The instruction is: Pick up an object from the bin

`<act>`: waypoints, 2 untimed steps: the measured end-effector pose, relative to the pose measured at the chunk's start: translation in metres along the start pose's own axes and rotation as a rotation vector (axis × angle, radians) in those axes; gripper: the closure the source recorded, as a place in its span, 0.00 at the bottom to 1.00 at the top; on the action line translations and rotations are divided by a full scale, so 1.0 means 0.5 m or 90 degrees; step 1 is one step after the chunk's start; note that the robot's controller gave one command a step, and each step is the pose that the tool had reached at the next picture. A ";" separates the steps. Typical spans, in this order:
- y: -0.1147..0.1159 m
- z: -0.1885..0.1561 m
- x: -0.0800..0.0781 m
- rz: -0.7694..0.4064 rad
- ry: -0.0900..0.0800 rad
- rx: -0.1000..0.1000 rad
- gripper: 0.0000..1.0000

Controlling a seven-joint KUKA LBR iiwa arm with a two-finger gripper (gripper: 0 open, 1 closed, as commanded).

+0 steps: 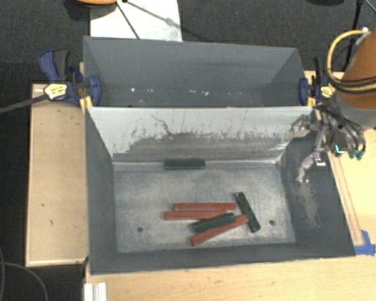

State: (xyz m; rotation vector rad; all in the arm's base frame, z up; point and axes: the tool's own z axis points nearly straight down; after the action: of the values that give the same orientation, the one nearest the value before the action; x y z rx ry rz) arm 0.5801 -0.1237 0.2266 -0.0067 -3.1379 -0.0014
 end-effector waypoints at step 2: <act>0.071 0.080 0.031 -0.044 -0.007 0.002 0.00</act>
Offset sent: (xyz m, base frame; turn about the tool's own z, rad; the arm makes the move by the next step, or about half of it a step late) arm -0.0470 0.1017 -0.1219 -0.1983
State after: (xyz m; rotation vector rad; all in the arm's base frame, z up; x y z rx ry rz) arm 0.5648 -0.0879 0.1867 0.1033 -3.1474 0.0029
